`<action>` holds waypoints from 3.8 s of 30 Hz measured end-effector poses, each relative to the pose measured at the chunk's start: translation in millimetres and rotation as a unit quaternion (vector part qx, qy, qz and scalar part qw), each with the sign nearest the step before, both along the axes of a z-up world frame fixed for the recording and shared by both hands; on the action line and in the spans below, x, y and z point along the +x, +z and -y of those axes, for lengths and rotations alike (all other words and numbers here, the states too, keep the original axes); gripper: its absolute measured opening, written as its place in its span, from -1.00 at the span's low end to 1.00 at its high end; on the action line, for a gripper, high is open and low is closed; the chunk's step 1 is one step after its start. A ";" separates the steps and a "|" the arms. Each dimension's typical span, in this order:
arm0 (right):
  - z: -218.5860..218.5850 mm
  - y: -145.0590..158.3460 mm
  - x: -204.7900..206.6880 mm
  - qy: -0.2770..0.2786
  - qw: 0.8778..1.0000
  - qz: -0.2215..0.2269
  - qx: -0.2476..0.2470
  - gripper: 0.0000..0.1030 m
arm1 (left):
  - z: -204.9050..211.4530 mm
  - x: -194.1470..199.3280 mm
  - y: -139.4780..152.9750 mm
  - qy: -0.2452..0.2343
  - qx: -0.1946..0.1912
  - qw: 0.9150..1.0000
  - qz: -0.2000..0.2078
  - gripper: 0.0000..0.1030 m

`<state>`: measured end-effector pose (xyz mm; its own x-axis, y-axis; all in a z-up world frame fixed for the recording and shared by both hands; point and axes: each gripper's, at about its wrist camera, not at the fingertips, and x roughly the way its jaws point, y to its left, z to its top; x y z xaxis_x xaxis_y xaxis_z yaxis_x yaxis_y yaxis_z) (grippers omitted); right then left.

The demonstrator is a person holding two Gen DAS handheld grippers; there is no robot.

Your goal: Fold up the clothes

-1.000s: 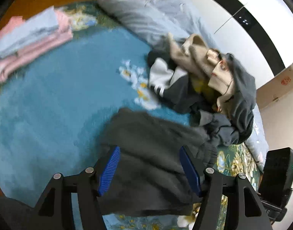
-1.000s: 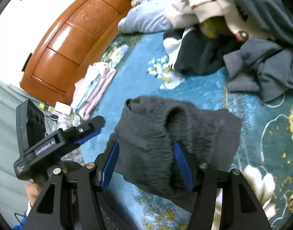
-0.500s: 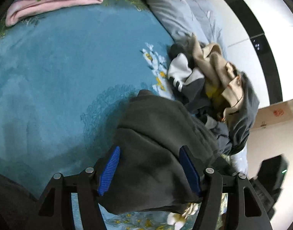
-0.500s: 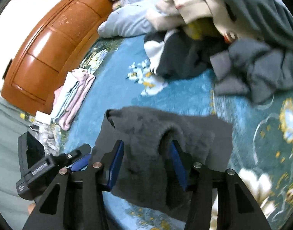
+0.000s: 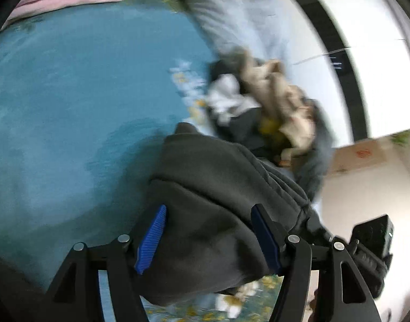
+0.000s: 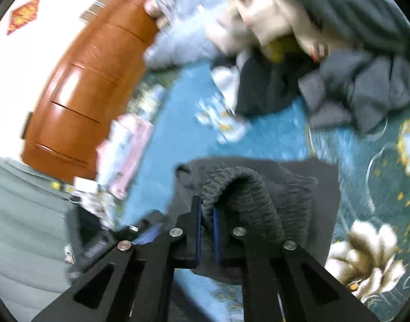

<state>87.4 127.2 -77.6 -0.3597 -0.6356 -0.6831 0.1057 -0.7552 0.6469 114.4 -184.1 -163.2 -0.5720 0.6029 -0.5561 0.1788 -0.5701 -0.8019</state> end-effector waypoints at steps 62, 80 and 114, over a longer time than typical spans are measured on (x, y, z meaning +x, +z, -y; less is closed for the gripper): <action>-60.2 -164.3 -1.1 -0.090 0.982 0.128 -0.103 0.81 | -37.9 -63.2 -81.7 -0.115 -0.052 0.983 0.134 1.00; -61.5 -122.6 -7.7 -0.104 0.981 0.149 -0.063 0.23 | -23.1 -53.1 -65.6 -0.105 -0.012 0.990 0.096 0.61; 371.0 47.3 -189.1 0.309 0.951 -0.004 -0.018 0.21 | 364.2 11.9 78.0 0.279 -0.041 0.954 -0.098 0.62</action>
